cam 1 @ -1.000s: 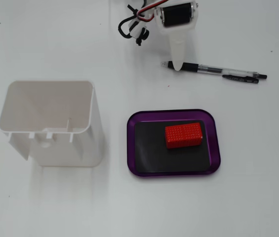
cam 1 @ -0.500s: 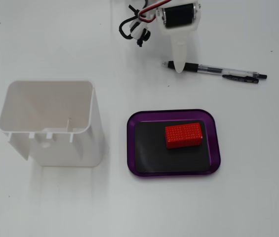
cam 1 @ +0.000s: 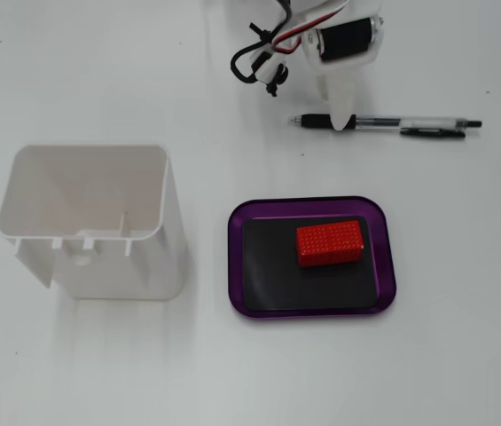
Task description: Pick up the pen and put it in the pen holder.
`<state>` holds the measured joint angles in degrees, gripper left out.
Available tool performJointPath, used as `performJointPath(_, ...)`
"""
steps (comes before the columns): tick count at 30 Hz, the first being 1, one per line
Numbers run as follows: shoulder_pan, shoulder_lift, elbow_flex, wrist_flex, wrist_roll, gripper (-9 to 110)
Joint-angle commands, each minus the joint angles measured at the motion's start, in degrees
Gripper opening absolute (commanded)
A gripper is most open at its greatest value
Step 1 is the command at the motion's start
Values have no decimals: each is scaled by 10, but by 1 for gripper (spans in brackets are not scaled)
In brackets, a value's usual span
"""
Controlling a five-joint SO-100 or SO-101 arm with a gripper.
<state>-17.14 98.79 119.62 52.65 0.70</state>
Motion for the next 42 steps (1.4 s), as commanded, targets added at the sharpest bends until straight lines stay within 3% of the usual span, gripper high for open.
performJointPath(1, -4, -36, -64, 16, -4, 12)
performJointPath(5, -6, -89, -114, 45, -6, 10)
performJointPath(9, -10, -106, -127, 49, -11, -1)
performJointPath(13, -5, -76, -126, 73, -12, -1)
performJointPath(19, 57, 110, -141, 159, -45, -1)
performJointPath(26, 198, 307, -323, 286, -85, -1)
performJointPath(32, 321, 250, -482, 325, -76, -1)
performJointPath(42, 424, 30, -733, 344, -51, -1)
